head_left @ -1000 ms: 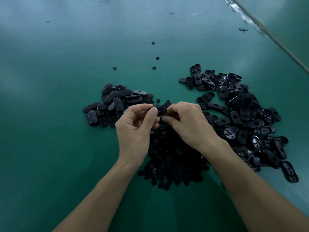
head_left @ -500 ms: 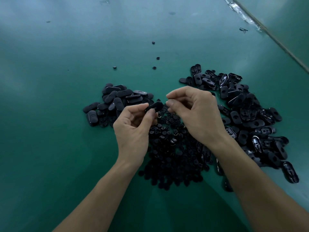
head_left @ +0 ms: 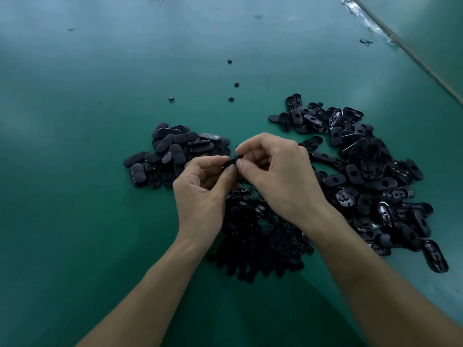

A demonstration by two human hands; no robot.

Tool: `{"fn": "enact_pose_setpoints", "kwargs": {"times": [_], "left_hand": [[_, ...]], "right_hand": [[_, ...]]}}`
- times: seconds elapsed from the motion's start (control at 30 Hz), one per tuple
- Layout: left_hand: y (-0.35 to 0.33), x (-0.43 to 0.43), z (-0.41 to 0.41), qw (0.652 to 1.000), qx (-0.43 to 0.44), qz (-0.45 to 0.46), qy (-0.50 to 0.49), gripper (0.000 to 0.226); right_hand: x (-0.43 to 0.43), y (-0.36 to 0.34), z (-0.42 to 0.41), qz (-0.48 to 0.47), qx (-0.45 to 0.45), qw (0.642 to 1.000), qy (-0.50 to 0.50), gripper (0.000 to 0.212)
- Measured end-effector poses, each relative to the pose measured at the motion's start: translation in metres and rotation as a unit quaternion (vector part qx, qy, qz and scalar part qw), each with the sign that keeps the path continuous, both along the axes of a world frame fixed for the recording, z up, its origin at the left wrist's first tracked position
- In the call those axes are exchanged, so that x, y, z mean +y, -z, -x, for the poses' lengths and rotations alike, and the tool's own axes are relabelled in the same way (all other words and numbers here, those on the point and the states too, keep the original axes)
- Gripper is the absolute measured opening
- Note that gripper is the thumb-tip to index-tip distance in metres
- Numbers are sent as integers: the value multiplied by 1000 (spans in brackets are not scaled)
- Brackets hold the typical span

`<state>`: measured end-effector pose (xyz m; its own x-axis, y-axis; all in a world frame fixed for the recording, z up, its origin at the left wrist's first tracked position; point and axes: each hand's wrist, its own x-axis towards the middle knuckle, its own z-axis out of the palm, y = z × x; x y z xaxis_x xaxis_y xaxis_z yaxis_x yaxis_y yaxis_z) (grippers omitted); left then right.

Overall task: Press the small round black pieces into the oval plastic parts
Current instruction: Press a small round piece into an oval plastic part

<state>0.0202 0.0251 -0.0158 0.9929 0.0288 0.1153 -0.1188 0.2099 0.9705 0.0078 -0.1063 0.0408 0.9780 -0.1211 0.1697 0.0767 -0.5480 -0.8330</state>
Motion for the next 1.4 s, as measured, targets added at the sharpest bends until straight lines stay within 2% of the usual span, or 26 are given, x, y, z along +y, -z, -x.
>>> {"fn": "enact_pose_setpoints", "kwargs": {"times": [0.27, 0.77, 0.93, 1.17, 1.33, 1.4], "left_hand": [[0, 1, 1, 1000, -1, -5, 1, 16], [-1, 1, -1, 1000, 0, -18, 16, 23], [0, 2, -2, 1000, -3, -10, 9, 13], [1, 2, -3, 1000, 7, 10, 5, 13], [2, 0, -2, 1000, 20, 6, 7, 19], [1, 1, -2, 1000, 18, 4, 16, 19]], "right_hand": [[-1, -2, 1, 18, 14, 1000, -8, 14], [10, 8, 3, -29, 3, 999, 40, 15], [13, 8, 6, -23, 6, 999, 37, 17], [5, 6, 3, -116, 76, 990, 10, 20], [-6, 6, 2, -24, 43, 999, 7, 23], [-10, 5, -2, -23, 53, 998, -16, 23]]}}
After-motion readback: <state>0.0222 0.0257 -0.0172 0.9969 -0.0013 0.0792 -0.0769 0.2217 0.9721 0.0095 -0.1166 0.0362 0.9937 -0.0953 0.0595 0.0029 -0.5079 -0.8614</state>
